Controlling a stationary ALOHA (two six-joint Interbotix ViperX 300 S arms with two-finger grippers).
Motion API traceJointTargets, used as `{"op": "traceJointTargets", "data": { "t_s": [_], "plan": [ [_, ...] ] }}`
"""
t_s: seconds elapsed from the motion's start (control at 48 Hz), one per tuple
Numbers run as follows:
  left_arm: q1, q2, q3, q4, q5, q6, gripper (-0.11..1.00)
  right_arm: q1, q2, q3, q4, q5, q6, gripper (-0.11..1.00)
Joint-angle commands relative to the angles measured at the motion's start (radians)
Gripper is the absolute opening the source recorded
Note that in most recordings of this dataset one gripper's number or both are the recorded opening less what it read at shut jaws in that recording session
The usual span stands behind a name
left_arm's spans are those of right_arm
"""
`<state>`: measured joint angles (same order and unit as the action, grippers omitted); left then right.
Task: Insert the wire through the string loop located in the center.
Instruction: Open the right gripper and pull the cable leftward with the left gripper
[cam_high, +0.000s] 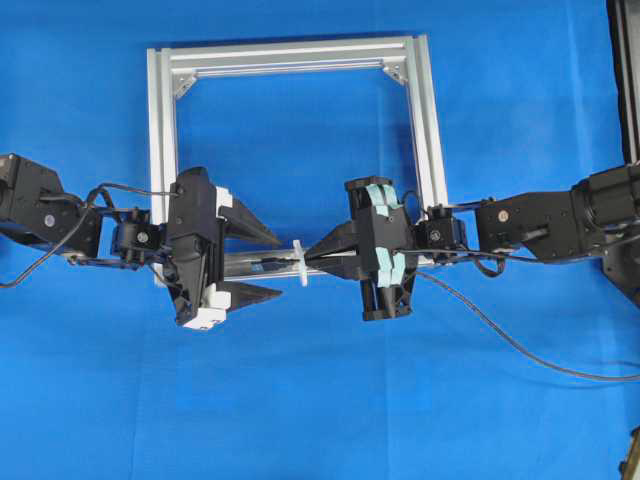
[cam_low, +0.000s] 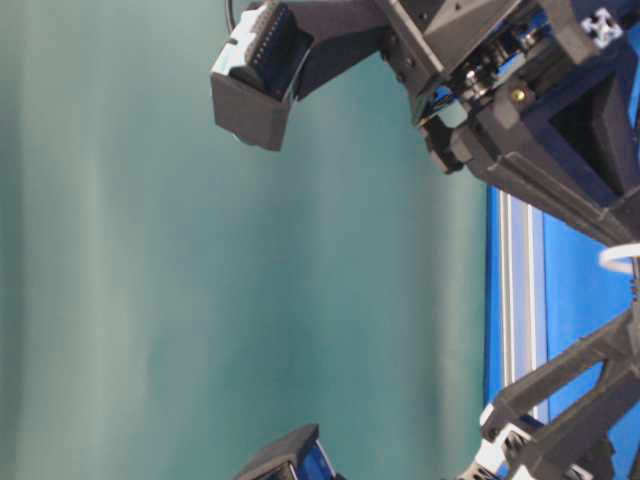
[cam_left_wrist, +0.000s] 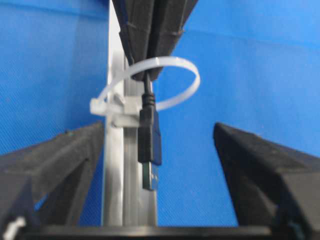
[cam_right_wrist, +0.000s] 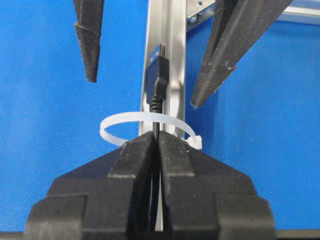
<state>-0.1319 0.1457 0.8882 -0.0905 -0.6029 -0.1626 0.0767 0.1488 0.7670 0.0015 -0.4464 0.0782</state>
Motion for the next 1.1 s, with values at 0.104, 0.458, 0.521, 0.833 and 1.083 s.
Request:
{"op": "traceJointTargets", "data": {
  "t_s": [0.104,0.458,0.521,0.833,1.083],
  "plan": [
    [0.0,-0.012,-0.012,0.005,0.014,-0.005,0.4,0.002,-0.014,-0.018,0.0,-0.012,0.0,-0.02],
    [0.003,-0.012,-0.017,0.005,0.014,-0.002,0.08,0.002,-0.014,-0.018,-0.002,-0.012,0.0,-0.02],
    [0.003,-0.011,-0.017,0.003,0.012,-0.002,0.08,0.002,-0.015,-0.018,-0.002,-0.012,0.0,-0.02],
    [0.003,-0.012,-0.014,0.005,0.014,-0.002,0.08,0.002,-0.015,-0.017,-0.002,-0.006,0.0,-0.02],
    [0.003,-0.012,-0.014,0.003,0.014,0.005,0.08,0.002,-0.015,-0.02,0.0,-0.006,0.003,0.29]
  ]
}}
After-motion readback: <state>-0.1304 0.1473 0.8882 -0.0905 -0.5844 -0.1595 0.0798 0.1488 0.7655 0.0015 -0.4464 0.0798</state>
